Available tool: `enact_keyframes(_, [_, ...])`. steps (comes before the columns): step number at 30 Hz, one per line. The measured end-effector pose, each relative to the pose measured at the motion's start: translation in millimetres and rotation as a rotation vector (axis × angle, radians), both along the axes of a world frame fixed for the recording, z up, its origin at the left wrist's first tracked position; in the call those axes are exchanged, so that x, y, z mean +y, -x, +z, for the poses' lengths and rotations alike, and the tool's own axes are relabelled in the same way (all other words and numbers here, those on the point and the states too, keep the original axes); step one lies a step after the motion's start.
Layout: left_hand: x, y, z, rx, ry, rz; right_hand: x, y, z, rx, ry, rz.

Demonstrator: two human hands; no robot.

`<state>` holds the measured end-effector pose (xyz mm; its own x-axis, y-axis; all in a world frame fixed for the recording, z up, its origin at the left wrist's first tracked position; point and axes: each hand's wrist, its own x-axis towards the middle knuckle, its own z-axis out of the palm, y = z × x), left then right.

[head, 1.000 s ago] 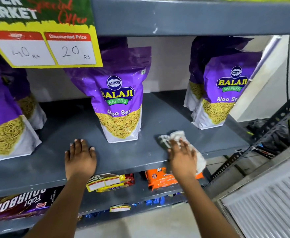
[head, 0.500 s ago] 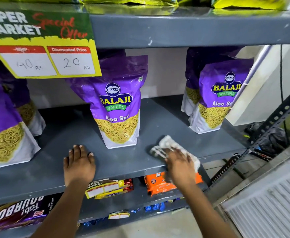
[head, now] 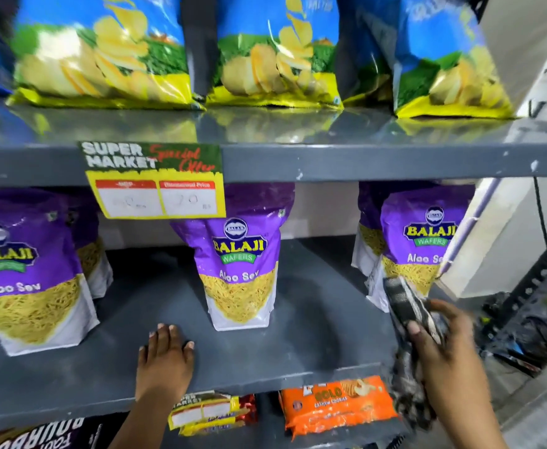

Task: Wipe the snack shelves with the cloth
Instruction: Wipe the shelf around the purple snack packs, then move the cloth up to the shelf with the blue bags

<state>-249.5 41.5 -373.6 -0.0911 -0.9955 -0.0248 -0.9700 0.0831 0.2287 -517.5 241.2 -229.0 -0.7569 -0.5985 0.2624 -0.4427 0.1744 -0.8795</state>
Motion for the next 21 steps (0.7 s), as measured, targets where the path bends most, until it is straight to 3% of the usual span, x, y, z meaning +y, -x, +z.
enact_keyframes(5, [17,-8,14,0.012,0.097,-0.099,6,-73,113,0.258,0.505,0.258])
enact_keyframes(8, [25,-16,29,-0.014,0.161,-0.189,-16,-100,167,0.591,0.707,0.384])
enact_keyframes(10, [31,-22,48,-0.027,0.252,-0.244,-43,-119,202,0.702,0.71,0.467])
enact_keyframes(12, [36,-28,68,-0.033,0.313,-0.254,-77,-143,232,0.786,0.566,0.538])
enact_keyframes(17, [51,-48,111,0.008,0.406,-0.29,-169,-190,248,1.256,-0.086,0.792])
enact_keyframes(19, [51,-60,121,-0.024,0.494,-0.283,-191,-196,240,1.295,-0.383,0.874])
enact_keyframes(21, [48,-73,129,-0.061,0.635,-0.274,-196,-198,239,1.261,-0.527,0.843])
